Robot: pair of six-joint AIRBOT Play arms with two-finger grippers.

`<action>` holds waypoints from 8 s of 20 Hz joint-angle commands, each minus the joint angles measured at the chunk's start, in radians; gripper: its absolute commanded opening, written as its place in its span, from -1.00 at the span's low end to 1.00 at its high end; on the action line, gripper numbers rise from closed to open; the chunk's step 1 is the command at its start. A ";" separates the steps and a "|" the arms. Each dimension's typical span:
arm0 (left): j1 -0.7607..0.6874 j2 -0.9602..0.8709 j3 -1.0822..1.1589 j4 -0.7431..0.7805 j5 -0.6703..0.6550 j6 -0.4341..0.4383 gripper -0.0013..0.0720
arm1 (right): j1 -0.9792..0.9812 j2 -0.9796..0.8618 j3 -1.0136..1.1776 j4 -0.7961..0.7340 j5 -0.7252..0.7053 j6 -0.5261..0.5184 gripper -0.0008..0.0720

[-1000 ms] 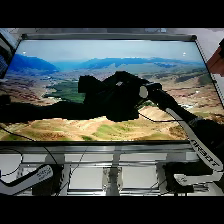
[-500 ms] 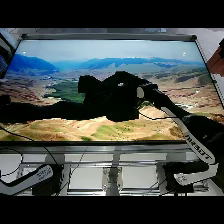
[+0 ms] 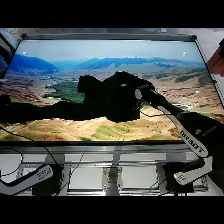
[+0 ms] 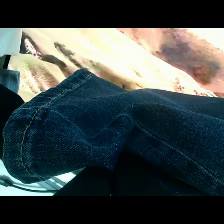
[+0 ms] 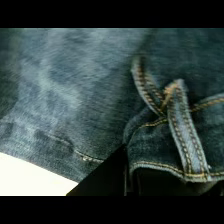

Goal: Fold the clothes and pants, and hang the long-sleeved shirts on hangers.

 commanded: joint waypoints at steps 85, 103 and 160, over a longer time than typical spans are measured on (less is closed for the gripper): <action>-0.556 -0.779 0.811 -0.595 -0.148 0.719 0.26 | -1.047 0.449 -0.048 0.321 0.441 -0.208 0.47; -0.639 -0.832 0.803 -0.543 -0.077 1.144 0.79 | -1.047 0.449 -0.048 0.337 0.433 -0.219 0.46; -0.455 -0.246 0.566 0.047 -0.008 0.448 -0.88 | -0.748 0.417 -0.150 0.370 0.230 -0.237 0.41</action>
